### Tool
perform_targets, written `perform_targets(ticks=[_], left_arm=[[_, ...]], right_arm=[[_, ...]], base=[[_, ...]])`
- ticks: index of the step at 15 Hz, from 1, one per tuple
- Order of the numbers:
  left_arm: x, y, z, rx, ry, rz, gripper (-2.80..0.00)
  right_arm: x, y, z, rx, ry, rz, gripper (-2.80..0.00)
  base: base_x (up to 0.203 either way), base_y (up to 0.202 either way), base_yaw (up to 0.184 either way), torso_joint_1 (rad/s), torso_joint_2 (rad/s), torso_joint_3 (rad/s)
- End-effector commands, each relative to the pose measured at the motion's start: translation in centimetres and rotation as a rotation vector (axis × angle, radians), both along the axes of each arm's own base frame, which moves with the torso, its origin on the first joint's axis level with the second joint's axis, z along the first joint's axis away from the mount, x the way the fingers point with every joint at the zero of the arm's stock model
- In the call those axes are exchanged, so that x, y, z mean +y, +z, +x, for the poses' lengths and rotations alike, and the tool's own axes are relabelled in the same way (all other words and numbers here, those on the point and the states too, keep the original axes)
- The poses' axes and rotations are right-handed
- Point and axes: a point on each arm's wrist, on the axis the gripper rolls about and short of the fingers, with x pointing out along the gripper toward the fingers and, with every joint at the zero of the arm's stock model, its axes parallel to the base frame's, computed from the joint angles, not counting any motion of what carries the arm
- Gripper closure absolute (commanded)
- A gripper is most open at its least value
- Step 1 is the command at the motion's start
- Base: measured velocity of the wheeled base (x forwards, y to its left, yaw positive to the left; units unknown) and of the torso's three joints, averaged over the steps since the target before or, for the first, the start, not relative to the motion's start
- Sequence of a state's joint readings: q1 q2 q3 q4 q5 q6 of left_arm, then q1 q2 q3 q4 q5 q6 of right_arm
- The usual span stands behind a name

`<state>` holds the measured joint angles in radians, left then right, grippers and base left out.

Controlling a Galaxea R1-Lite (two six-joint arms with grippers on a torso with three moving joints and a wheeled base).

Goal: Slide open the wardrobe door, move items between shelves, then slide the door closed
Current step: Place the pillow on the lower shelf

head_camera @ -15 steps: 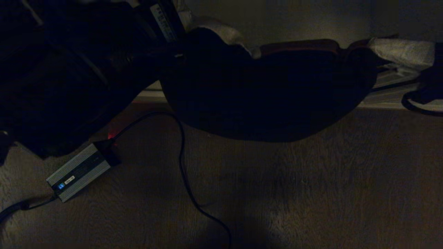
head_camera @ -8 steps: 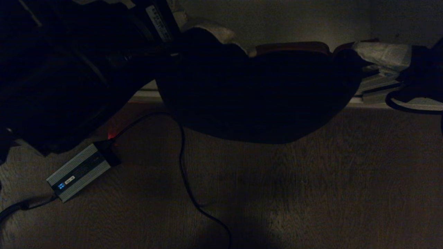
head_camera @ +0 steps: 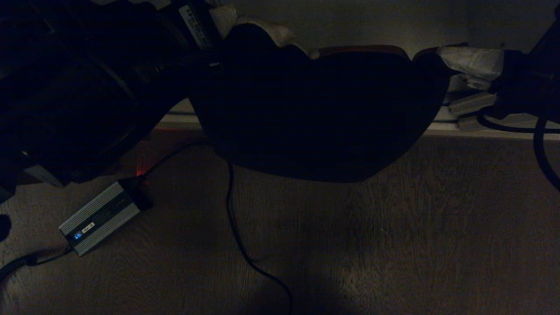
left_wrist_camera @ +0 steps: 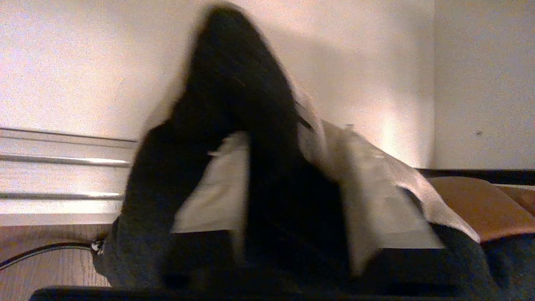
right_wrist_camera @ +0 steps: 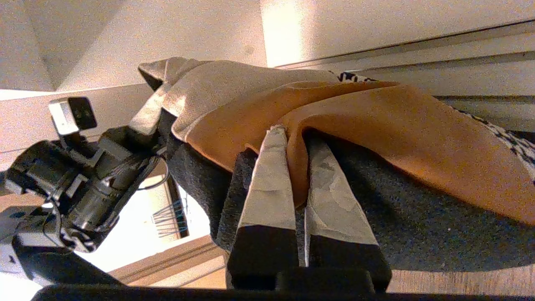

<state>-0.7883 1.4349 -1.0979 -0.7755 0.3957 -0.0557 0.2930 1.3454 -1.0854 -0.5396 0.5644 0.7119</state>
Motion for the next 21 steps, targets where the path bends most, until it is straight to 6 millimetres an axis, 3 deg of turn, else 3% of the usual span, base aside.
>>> perform_targets(ticks=[1, 4, 8, 11, 17, 18, 21], left_arm=[[0.1, 0.0, 0.0, -0.002, 0.002, -0.004, -2.80], [0.4, 0.7, -0.3, -0.019, 0.001, -0.019, -2.80], [1.7, 2.2, -2.4, -0.045, -0.041, -0.032, -2.80], [2.1, 1.8, -4.1, 0.009, -0.129, 0.004, -2.80], [2.1, -1.5, -5.7, 0.299, -0.383, 0.099, -2.80], [2.1, -1.8, -5.9, 0.337, -0.416, 0.108, 0.00], [2.2, -2.9, -6.3, 0.432, -0.561, 0.112, 0.00]], right_arm=[[0.2, -0.2, 0.5, 0.013, 0.005, -0.001, 0.00], [0.2, -0.2, 0.6, 0.015, 0.004, 0.000, 0.00], [0.3, -0.6, 1.2, 0.031, 0.001, -0.005, 0.00], [0.4, -0.8, 1.6, 0.041, 0.002, -0.008, 0.00], [0.3, -1.1, 2.3, 0.061, -0.008, 0.009, 0.00], [0.2, -1.1, 2.4, 0.060, -0.012, 0.009, 0.00], [0.1, -0.7, 2.5, 0.046, -0.016, 0.014, 0.00]], base=[[0.000, 0.000, 0.000, 0.000, 0.00, 0.000], [0.000, 0.000, 0.000, 0.000, 0.00, 0.000], [0.000, 0.000, 0.000, 0.000, 0.00, 0.000], [0.000, 0.000, 0.000, 0.000, 0.00, 0.000], [0.000, 0.000, 0.000, 0.000, 0.00, 0.000], [0.000, 0.000, 0.000, 0.000, 0.00, 0.000], [0.000, 0.000, 0.000, 0.000, 0.00, 0.000]])
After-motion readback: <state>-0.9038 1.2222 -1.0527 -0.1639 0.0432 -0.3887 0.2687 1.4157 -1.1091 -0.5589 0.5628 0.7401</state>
